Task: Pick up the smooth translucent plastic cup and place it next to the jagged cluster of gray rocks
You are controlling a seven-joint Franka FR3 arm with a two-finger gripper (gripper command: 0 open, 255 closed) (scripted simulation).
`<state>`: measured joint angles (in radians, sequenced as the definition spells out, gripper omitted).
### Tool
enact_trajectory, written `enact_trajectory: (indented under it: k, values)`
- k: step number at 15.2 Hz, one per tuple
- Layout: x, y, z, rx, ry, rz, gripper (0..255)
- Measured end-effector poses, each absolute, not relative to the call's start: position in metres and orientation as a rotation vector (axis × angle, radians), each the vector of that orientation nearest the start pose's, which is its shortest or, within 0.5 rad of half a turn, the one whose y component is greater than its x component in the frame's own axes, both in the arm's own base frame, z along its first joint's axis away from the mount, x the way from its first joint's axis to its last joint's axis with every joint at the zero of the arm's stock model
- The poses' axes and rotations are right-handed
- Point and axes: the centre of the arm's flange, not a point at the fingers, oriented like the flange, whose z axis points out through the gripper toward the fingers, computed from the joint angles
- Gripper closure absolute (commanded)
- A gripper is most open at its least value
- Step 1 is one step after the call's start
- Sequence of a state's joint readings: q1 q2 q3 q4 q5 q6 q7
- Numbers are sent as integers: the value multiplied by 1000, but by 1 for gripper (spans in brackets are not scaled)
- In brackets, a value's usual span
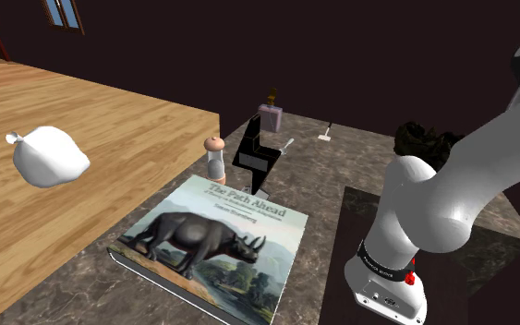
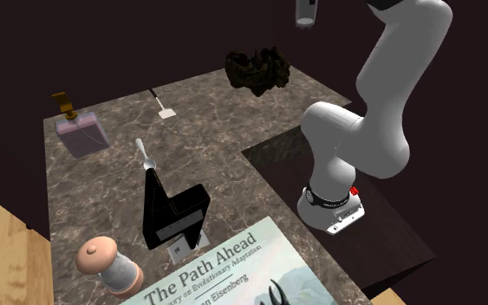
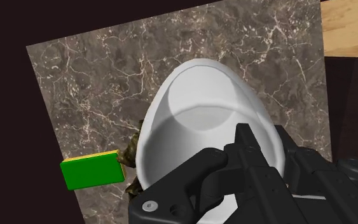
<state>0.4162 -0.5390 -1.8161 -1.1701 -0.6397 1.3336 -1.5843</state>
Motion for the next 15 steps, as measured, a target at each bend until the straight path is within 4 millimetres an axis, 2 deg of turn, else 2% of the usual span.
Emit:
enact_trajectory:
  k: [3,15]
  values:
    - [-196,-597,631,-3117,14,163,255]
    - [-196,-599,567,-3116,14,165,255]
